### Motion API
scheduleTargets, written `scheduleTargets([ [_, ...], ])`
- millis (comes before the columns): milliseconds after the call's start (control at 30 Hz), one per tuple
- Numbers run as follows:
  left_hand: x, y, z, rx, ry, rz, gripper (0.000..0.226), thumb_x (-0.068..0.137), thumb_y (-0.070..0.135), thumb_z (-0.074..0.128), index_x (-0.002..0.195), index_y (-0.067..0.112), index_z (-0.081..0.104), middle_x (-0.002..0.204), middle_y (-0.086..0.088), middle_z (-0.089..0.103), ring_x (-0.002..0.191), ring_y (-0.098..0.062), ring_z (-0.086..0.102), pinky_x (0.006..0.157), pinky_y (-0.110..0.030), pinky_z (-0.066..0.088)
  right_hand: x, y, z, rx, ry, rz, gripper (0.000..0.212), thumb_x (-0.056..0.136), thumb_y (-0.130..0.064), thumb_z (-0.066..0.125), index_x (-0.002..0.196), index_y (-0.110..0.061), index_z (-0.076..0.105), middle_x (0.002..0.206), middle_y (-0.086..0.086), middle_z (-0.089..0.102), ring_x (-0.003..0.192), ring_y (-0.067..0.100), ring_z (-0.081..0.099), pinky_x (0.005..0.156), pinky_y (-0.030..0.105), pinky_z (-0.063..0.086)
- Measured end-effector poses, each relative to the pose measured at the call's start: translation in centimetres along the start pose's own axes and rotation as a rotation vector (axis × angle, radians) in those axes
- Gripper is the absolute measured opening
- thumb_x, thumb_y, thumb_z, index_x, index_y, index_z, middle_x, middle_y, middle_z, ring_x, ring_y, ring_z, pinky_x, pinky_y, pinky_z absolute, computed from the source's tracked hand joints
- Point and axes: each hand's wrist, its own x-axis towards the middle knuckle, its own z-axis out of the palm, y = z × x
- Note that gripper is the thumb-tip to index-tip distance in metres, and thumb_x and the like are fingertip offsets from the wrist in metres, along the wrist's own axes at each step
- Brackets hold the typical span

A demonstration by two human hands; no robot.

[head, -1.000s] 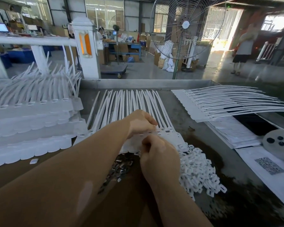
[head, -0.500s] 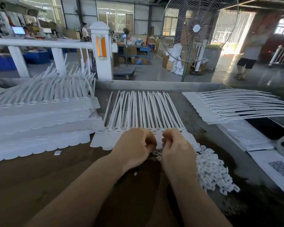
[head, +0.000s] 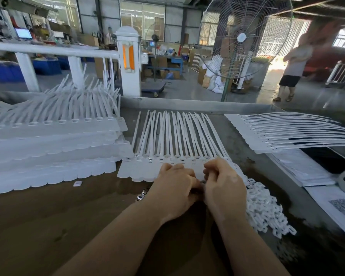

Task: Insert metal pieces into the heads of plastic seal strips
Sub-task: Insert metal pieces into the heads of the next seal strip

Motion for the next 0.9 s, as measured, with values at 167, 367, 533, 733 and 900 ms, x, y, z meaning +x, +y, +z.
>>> scheduleTargets([
  [167, 0.0, -0.1, 0.04, -0.002, 0.005, -0.004, 0.03, 0.095, 0.04, 0.042, 0.119, 0.035, 0.06, 0.111, 0.012, 0.056, 0.105, -0.01, 0.038, 0.079, -0.027, 0.013, -0.02, 0.11, 0.01, -0.009, -0.002, -0.004, 0.019, 0.09, -0.006, 0.047, 0.092, -0.02, 0.061, 0.079, -0.014, 0.056, 0.079, 0.011, 0.055, 0.069, 0.025, 0.04],
  [367, -0.02, -0.29, 0.11, -0.027, 0.11, -0.034, 0.029, 0.097, 0.042, 0.037, 0.108, 0.035, 0.062, 0.096, 0.013, 0.06, 0.093, -0.008, 0.043, 0.077, -0.026, 0.016, -0.01, 0.11, -0.12, 0.001, -0.016, 0.008, 0.02, 0.091, -0.008, 0.046, 0.095, -0.019, 0.063, 0.081, -0.011, 0.059, 0.083, 0.013, 0.057, 0.071, 0.026, 0.041],
  [533, -0.04, -0.57, 0.11, -0.143, 0.23, -0.099, 0.019, 0.095, 0.034, 0.048, 0.102, 0.034, 0.066, 0.094, 0.014, 0.066, 0.088, -0.004, 0.052, 0.082, -0.024, 0.023, -0.09, 0.05, -0.1, -0.006, -0.021, -0.009, 0.019, 0.092, -0.008, 0.046, 0.094, -0.018, 0.063, 0.08, -0.01, 0.058, 0.081, 0.013, 0.056, 0.068, 0.025, 0.04],
  [733, 0.1, -0.94, 0.13, -0.235, 0.224, -0.192, 0.019, 0.09, 0.03, 0.06, 0.107, 0.032, 0.067, 0.1, 0.017, 0.063, 0.084, 0.002, 0.044, 0.095, -0.028, 0.037, -0.11, 0.1, -0.12, -0.009, -0.03, -0.014, 0.019, 0.091, -0.007, 0.046, 0.094, -0.017, 0.063, 0.085, -0.004, 0.064, 0.083, 0.015, 0.057, 0.069, 0.026, 0.041],
  [900, 0.24, -1.02, 0.31, -0.27, 0.201, -0.229, 0.022, 0.089, 0.026, 0.062, 0.109, 0.03, 0.067, 0.101, 0.014, 0.064, 0.078, 0.003, 0.047, 0.082, -0.014, 0.037, -0.06, 0.05, -0.12, -0.013, -0.032, -0.025, 0.019, 0.091, -0.007, 0.047, 0.094, -0.016, 0.063, 0.087, -0.004, 0.065, 0.083, 0.015, 0.057, 0.069, 0.025, 0.041],
])
